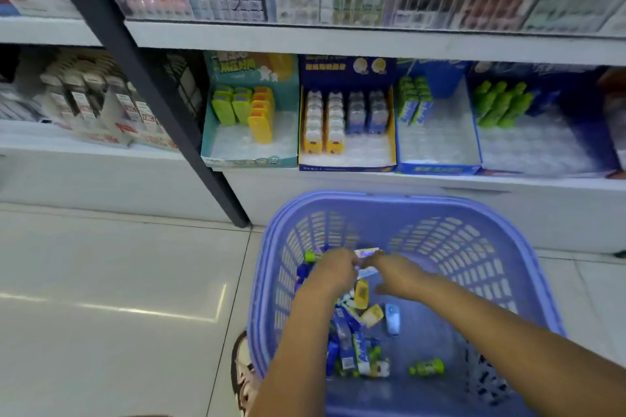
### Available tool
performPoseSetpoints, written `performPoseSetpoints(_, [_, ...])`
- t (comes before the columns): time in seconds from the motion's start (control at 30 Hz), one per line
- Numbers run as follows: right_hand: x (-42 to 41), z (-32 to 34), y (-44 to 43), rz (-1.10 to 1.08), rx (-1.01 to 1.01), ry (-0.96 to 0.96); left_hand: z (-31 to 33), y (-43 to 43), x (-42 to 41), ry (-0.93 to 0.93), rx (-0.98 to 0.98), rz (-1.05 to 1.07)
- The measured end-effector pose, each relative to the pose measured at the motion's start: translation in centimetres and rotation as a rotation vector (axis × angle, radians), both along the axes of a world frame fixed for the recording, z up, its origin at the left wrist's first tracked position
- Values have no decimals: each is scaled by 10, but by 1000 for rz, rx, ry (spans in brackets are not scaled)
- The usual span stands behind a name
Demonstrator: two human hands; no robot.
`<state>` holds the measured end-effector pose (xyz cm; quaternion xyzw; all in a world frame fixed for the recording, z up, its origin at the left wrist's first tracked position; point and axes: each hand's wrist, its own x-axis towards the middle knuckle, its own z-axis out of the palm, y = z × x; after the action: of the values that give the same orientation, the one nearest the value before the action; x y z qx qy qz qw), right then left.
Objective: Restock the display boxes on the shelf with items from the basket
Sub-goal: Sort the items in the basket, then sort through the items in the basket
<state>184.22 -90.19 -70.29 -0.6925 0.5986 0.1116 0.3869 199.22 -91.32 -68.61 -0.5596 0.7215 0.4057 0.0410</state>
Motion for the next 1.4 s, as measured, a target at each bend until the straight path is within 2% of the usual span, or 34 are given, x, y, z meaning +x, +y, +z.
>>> performPoseSetpoints(0.03, [-5, -20, 8, -8, 40, -37, -17, 11, -8, -59, 41, -74])
performPoseSetpoints(0.1, [-11, -52, 17, 83, 47, 8, -45, 35, -18, -189, 90, -242])
performPoseSetpoints(0.2, [-14, -89, 21, 287, -40, 80, -72, 56, -19, -355, 103, -439])
performPoseSetpoints(0.27, [-11, -106, 20, 315, -121, 100, -80, 57, -18, -400, 92, -490])
performPoseSetpoints(0.4, [-11, -124, 26, 373, -276, 176, -83, 50, -25, -456, 41, -476])
performPoseSetpoints(0.57, [-22, -138, 44, 416, -230, 215, -88, 48, -29, -468, -40, -436])
performPoseSetpoints(0.7, [-19, -133, 46, 392, -153, 205, -92, 48, -29, -416, -6, -355])
performPoseSetpoints(0.77, [-20, -127, 41, 337, -93, 214, -90, 47, -28, -330, 55, -251])
performPoseSetpoints(0.83, [-20, -114, 31, 249, -27, 209, -88, 45, -27, -142, 144, -36])
performPoseSetpoints(0.93, [-27, -85, 14, 57, -67, 55, -76, 34, -28, 201, 260, 282])
performPoseSetpoints(1.03, [-34, -46, 0, -49, -39, -98, -53, 16, -26, 495, 310, 494])
performPoseSetpoints(1.2, [-27, 31, -18, -253, -34, -382, 0, -13, -7, 765, 250, 585])
performPoseSetpoints(1.33, [-14, 84, -18, -294, -75, -568, 54, -26, 13, 992, 156, 723])
performPoseSetpoints(1.4, [-4, 105, -18, -398, -77, -761, 77, -31, 29, 1131, 126, 819])
